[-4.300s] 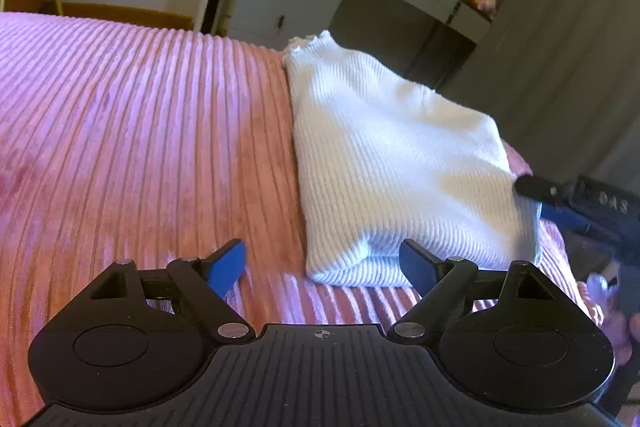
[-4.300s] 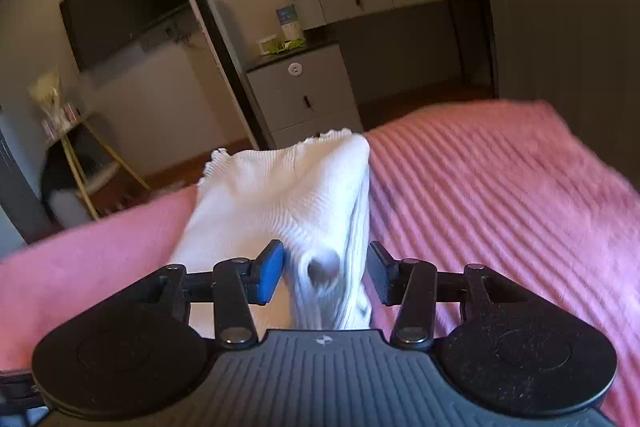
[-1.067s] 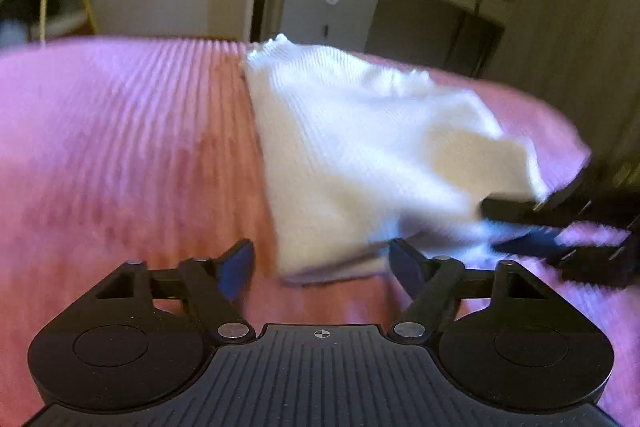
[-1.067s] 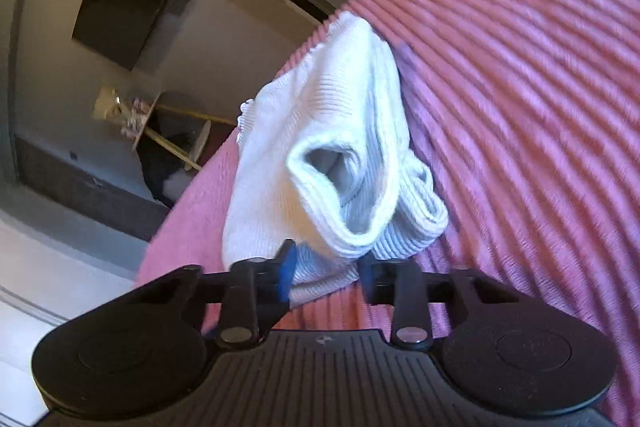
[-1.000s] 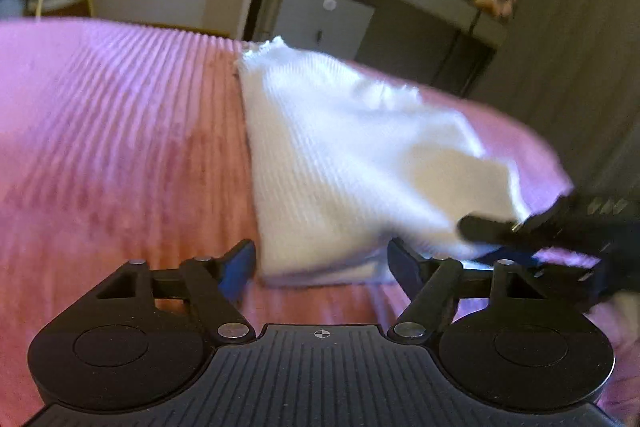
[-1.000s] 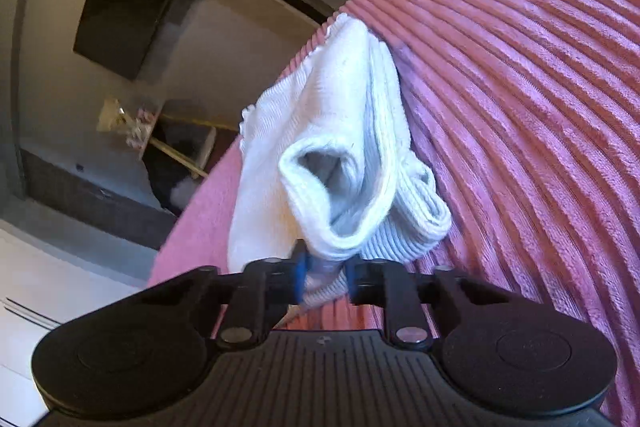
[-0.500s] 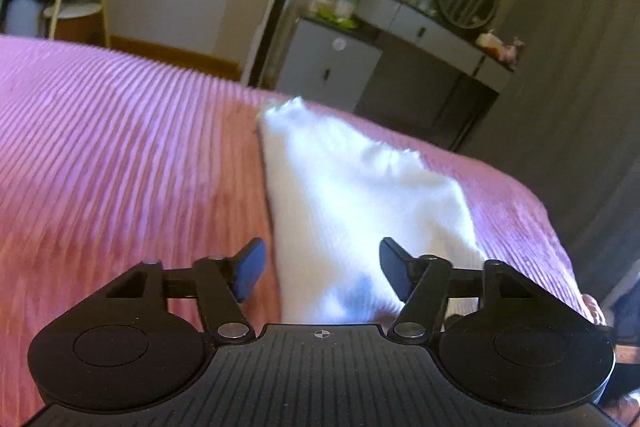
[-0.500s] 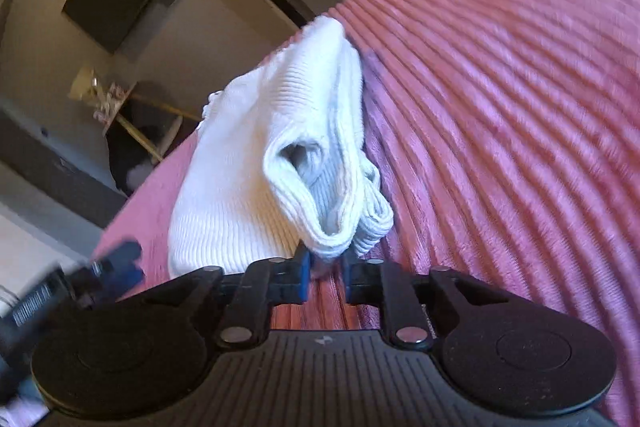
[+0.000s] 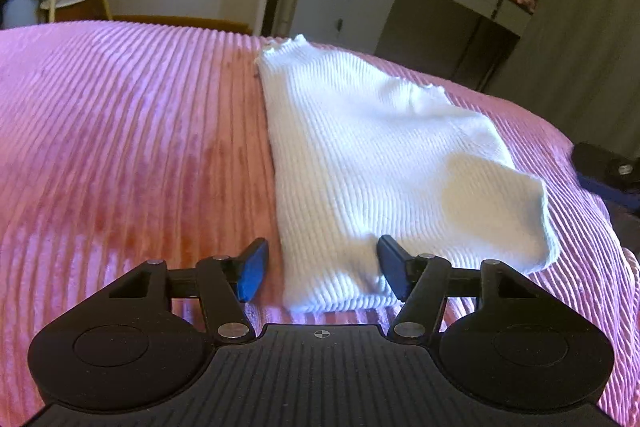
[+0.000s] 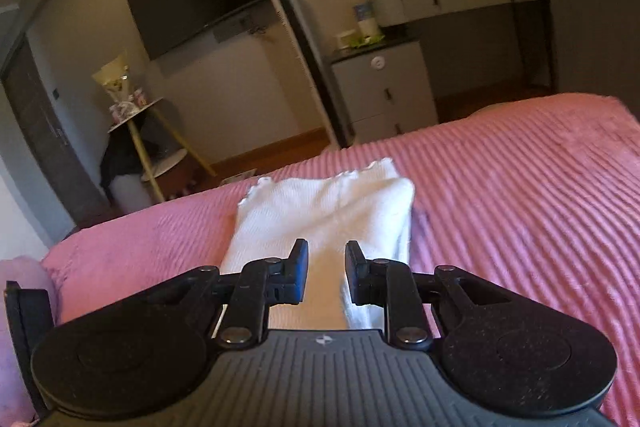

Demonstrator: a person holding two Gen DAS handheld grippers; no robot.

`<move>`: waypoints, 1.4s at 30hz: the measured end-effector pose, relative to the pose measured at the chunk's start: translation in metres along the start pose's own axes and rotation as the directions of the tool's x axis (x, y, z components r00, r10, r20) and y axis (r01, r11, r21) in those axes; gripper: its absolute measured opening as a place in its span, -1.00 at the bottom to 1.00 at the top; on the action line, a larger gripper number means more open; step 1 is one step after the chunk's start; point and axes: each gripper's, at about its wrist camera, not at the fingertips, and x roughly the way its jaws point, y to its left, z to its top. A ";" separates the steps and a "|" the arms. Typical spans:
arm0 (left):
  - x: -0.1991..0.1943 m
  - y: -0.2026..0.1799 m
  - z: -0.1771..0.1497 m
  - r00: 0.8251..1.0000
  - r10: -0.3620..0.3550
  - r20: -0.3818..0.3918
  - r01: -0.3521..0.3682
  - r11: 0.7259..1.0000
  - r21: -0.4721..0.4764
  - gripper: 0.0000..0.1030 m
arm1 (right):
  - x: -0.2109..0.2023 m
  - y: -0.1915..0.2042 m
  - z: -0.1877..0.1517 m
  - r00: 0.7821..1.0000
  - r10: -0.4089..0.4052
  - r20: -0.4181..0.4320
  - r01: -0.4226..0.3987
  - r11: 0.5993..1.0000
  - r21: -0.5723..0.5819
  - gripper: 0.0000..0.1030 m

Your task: Fold small clothes

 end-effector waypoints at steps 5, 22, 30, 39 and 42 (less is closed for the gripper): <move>-0.002 -0.007 -0.001 1.000 0.025 0.003 -0.025 0.999 0.020 0.28 | 0.030 0.006 -0.004 0.998 -0.013 -0.065 0.007 0.996 -0.093 -0.60; 0.024 -0.011 0.000 0.998 0.063 0.007 -0.064 0.981 0.185 0.46 | 0.084 -0.018 -0.063 0.990 -0.049 -0.134 -0.003 0.931 -0.365 -0.61; -0.002 -0.010 0.014 0.998 0.039 0.055 -0.047 0.985 0.165 0.37 | 0.058 -0.016 -0.033 0.993 -0.001 -0.119 -0.031 0.963 -0.268 -0.59; 0.031 -0.031 0.046 0.984 0.109 0.140 -0.131 0.978 0.162 0.82 | 0.115 0.000 -0.002 0.987 -0.161 -0.019 0.140 0.907 -0.397 -0.46; 0.058 -0.030 0.040 0.985 0.153 0.081 -0.166 0.967 0.193 0.90 | 0.141 -0.009 -0.018 0.977 -0.210 -0.030 0.165 0.843 -0.513 -0.32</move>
